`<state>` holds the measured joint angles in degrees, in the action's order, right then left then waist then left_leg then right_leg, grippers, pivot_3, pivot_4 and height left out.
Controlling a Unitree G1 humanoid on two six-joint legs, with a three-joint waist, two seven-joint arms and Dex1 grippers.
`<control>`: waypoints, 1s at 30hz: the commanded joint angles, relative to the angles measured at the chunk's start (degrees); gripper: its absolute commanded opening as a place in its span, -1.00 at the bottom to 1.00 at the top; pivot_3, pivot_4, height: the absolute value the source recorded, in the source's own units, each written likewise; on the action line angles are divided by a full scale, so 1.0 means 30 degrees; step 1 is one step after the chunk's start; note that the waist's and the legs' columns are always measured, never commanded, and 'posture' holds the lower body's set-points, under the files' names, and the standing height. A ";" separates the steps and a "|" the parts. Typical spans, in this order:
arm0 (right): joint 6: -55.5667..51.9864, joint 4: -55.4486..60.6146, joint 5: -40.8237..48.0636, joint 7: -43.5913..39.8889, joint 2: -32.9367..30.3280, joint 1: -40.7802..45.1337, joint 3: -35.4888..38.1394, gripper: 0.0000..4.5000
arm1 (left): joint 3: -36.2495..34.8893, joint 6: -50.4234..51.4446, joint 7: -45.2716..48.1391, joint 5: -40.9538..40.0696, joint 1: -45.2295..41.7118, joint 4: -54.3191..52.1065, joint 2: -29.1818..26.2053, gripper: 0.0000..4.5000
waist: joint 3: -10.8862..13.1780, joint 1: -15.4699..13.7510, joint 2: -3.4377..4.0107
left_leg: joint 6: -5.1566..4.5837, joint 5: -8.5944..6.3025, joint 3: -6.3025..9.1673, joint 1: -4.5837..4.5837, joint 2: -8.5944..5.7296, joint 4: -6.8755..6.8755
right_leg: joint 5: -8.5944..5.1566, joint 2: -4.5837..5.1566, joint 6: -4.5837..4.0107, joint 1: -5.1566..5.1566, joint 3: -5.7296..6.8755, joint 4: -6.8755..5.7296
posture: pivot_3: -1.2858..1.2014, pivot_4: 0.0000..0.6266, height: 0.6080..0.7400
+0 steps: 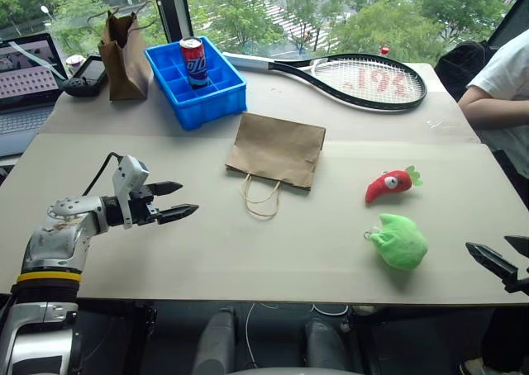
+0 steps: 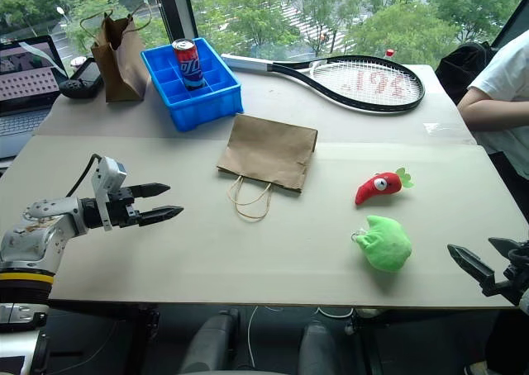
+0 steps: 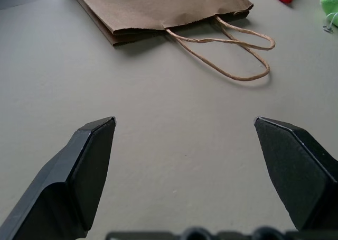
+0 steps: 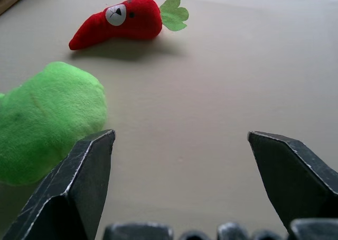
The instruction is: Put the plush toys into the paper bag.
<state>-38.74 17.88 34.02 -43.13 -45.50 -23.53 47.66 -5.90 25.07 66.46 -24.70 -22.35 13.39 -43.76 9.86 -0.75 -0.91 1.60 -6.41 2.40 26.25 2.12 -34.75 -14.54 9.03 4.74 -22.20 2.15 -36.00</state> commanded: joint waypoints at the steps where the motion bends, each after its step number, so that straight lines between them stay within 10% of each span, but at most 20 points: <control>1: -0.0395 0.1263 0.1455 -0.0952 -0.0839 0.0386 0.0938 0.98 | -0.0368 0.0585 0.1508 -0.0911 -0.1254 -0.0085 -0.0546 1.00 | 0.0000 0.0001 0.0000 | 0.0000 0.0000 0.0000 0.0000 0.0000 0.0000 | 0.0000 0.0000 0.0000 0.0000 0.0000 0.0000 | 0.03 -0.52 1.00; 12: -0.4680 0.9000 0.9232 -0.0210 -0.4552 0.3417 -0.2296 0.98 | 0.6124 -0.5305 0.8612 0.2871 -0.8700 0.3417 0.0255 1.00 | 0.0029 -0.0049 -0.0011 | -0.0020 0.0014 0.0016 0.0027 0.0018 -0.0035 | 0.0004 -0.0053 -0.0016 0.0026 -0.0027 0.0020 | 0.03 -0.52 1.00; 27: -0.4000 1.1536 0.9415 0.6806 -0.2276 0.7309 -0.8749 0.98 | 0.9248 -1.9655 0.4399 1.0582 -1.4848 1.7916 0.6143 1.00 | 0.0105 -0.0053 -0.0146 | -0.0048 0.0028 0.0078 0.0168 -0.0008 -0.0064 | 0.0101 -0.0066 0.0140 -0.0053 0.0006 -0.0015 | 0.03 -0.52 1.00; 30: -0.3892 1.1638 0.9020 0.7736 -0.1622 0.7674 -0.9371 1.00 | 0.8934 -1.9893 0.3659 1.0988 -1.5439 1.8920 0.6741 0.69 | 0.0107 -0.0053 -0.0148 | -0.0049 0.0029 0.0095 0.0171 -0.0017 -0.0093 | 0.0078 -0.0065 0.0202 -0.0041 0.0012 -0.0021 | 0.03 -0.52 1.00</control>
<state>-52.31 51.25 61.81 -21.71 -50.63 -1.21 19.52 22.20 -33.22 79.02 7.40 -66.55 68.85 -23.81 10.18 -0.91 -1.35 1.45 -6.33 2.69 26.79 2.07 -35.06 -14.31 8.84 5.35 -22.33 2.18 -36.07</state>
